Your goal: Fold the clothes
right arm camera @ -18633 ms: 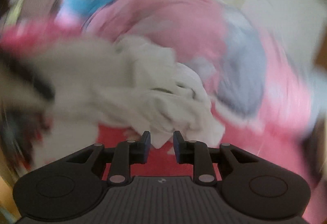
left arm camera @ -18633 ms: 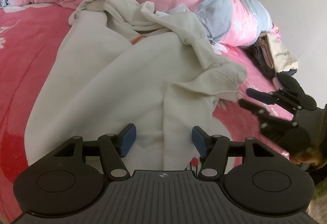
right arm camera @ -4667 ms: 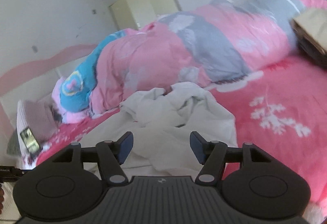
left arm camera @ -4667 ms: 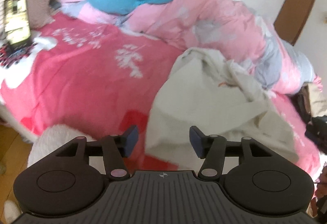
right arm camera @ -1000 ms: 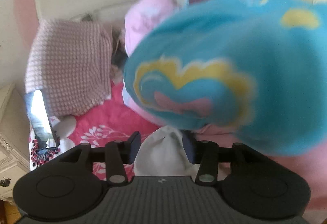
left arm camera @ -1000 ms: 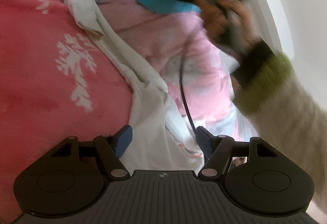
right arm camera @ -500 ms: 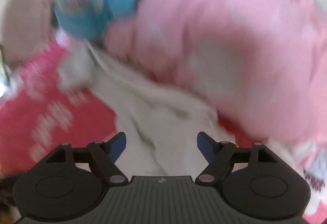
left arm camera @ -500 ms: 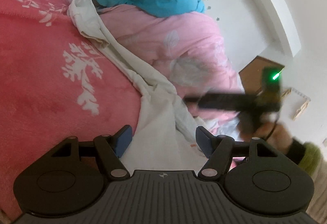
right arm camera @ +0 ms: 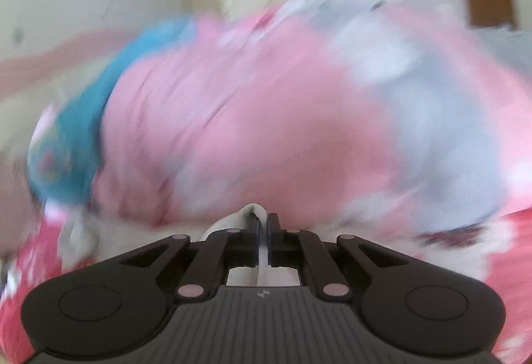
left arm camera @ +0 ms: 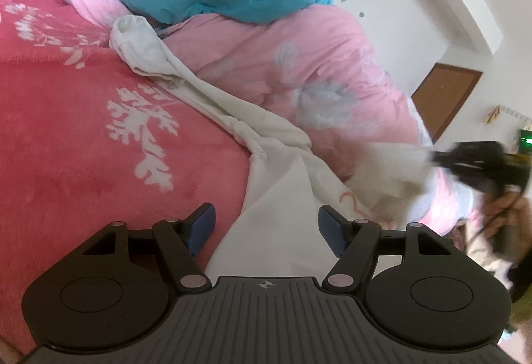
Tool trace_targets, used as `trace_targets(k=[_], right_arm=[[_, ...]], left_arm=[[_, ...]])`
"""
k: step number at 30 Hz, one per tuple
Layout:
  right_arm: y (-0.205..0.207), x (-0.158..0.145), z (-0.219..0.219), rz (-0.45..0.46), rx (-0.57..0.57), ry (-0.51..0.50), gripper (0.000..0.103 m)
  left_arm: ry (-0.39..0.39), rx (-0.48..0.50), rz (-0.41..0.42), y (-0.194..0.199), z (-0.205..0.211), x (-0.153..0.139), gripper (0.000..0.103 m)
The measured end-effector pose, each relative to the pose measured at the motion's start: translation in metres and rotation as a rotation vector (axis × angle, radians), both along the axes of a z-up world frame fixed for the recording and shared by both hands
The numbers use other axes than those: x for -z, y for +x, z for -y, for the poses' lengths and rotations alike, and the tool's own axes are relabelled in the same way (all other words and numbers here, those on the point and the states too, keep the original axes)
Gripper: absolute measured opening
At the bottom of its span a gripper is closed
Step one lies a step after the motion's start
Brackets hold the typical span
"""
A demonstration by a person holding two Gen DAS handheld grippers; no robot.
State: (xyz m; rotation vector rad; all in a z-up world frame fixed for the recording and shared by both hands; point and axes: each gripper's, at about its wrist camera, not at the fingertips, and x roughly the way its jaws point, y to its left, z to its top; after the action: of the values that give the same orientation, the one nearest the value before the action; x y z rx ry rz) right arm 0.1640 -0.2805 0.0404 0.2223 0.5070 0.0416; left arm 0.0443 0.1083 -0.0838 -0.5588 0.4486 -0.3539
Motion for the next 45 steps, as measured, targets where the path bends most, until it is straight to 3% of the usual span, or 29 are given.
trace_targets(k=[4, 10, 13, 16, 17, 20, 22, 27, 32, 35, 38, 41, 45], right_arm=[[-0.030, -0.038, 0.079, 0.126, 0.150, 0.074, 0.003], [-0.072, -0.037, 0.227, 0.195, 0.488, 0.185, 0.003], [-0.078, -0.006, 0.283, 0.116, 0.601, 0.235, 0.006], [-0.073, 0.044, 0.316, -0.043, 0.743, 0.316, 0.011], [-0.081, 0.049, 0.314, -0.042, 0.735, 0.343, 0.012], [-0.106, 0.066, 0.307, -0.036, 0.709, 0.425, 0.027], [-0.123, 0.076, 0.302, -0.031, 0.691, 0.479, 0.029], [-0.189, 0.029, 0.269, 0.059, 0.512, 0.467, 0.031], [-0.238, -0.015, 0.214, 0.105, 0.304, 0.306, 0.035], [-0.252, -0.027, 0.178, 0.117, 0.143, 0.260, 0.040], [-0.257, -0.015, 0.137, 0.061, 0.019, 0.241, 0.041], [-0.255, 0.017, 0.097, -0.016, -0.027, 0.166, 0.041], [-0.255, 0.049, 0.046, -0.046, -0.069, -0.059, 0.039]], left_arm=[[0.061, -0.001, -0.003, 0.001, 0.007, -0.002, 0.069], [0.133, -0.007, -0.014, 0.004, 0.016, -0.004, 0.069], [0.176, -0.014, -0.018, 0.006, 0.022, -0.006, 0.069], [0.214, -0.018, -0.028, 0.007, 0.027, -0.008, 0.069], [0.220, -0.017, -0.034, 0.008, 0.027, -0.009, 0.069], [0.212, -0.019, -0.060, 0.009, 0.026, -0.013, 0.069], [0.211, -0.021, -0.081, 0.008, 0.024, -0.018, 0.069], [0.264, -0.032, -0.097, -0.008, 0.011, -0.042, 0.069], [0.310, -0.038, -0.090, -0.040, -0.020, -0.082, 0.070], [0.381, -0.009, -0.072, -0.061, -0.026, -0.103, 0.073], [0.417, 0.061, -0.065, -0.074, -0.012, -0.106, 0.076], [0.413, 0.161, -0.056, -0.077, 0.020, -0.096, 0.077], [0.411, 0.297, -0.039, -0.075, 0.073, -0.080, 0.077]])
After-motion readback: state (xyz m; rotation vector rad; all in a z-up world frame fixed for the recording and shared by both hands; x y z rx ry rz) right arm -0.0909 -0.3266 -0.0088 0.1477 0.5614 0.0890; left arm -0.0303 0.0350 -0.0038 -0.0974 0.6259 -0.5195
